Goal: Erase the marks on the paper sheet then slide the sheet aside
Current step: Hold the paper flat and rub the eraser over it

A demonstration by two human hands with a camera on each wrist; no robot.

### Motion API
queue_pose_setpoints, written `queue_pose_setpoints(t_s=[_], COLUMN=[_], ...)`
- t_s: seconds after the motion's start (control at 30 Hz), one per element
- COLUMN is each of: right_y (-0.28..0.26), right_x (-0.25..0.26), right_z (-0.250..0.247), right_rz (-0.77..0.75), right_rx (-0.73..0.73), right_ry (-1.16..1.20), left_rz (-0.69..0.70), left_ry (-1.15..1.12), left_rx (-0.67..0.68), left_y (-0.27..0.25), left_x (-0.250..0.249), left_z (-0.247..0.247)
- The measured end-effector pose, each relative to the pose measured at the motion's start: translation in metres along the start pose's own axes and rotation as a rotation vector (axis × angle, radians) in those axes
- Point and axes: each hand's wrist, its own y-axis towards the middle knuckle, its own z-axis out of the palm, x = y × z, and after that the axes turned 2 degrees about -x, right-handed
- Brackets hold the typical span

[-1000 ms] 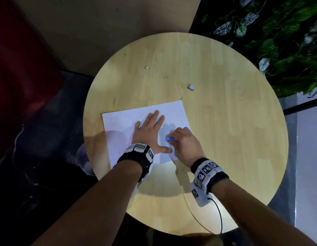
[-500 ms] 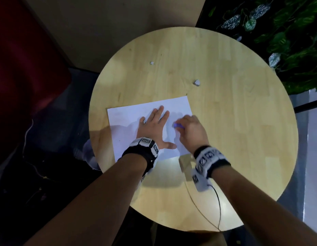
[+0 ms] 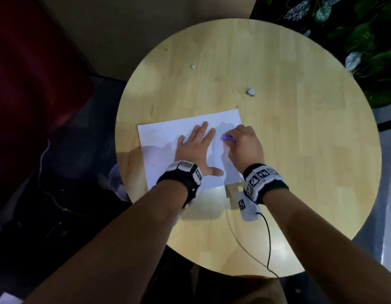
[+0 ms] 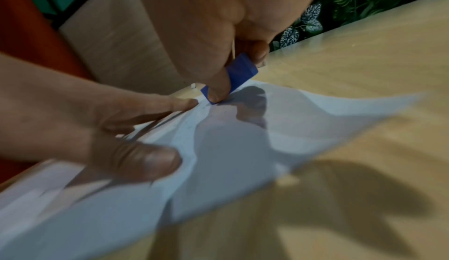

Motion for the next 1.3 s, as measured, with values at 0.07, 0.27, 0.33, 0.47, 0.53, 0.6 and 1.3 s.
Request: queue_pose_setpoints(t_s=[0.07, 0.27, 0.33, 0.47, 0.53, 0.6, 1.3], right_y=[-0.028, -0.056, -0.037, -0.012, -0.001, 0.008, -0.007], right_x=[0.001, -0.006, -0.014, -0.029, -0.027, -0.023, -0.012], right_z=[-0.002, -0.012, -0.014, -0.026, -0.029, -0.028, -0.011], right_rz=[-0.015, -0.130, -0.090, 0.012, 0.013, 0.010, -0.092], right_rx=[0.006, 0.101, 0.077, 0.043, 0.048, 0.056, 0.055], right_ry=[0.020, 0.025, -0.014, -0.077, -0.078, -0.070, -0.041], left_rz=[-0.007, -0.011, -0.009, 0.049, 0.057, 0.037, 0.113], left_ry=[-0.001, 0.002, 0.019, -0.027, -0.029, -0.024, -0.065], left_rx=[-0.017, -0.020, -0.033, -0.031, -0.007, 0.018, -0.027], left_y=[-0.001, -0.002, -0.006, -0.032, -0.044, -0.053, 0.006], left_x=[-0.001, -0.001, 0.005, 0.033, 0.041, 0.039, 0.000], left_z=[0.000, -0.002, -0.008, -0.014, -0.013, -0.009, 0.007])
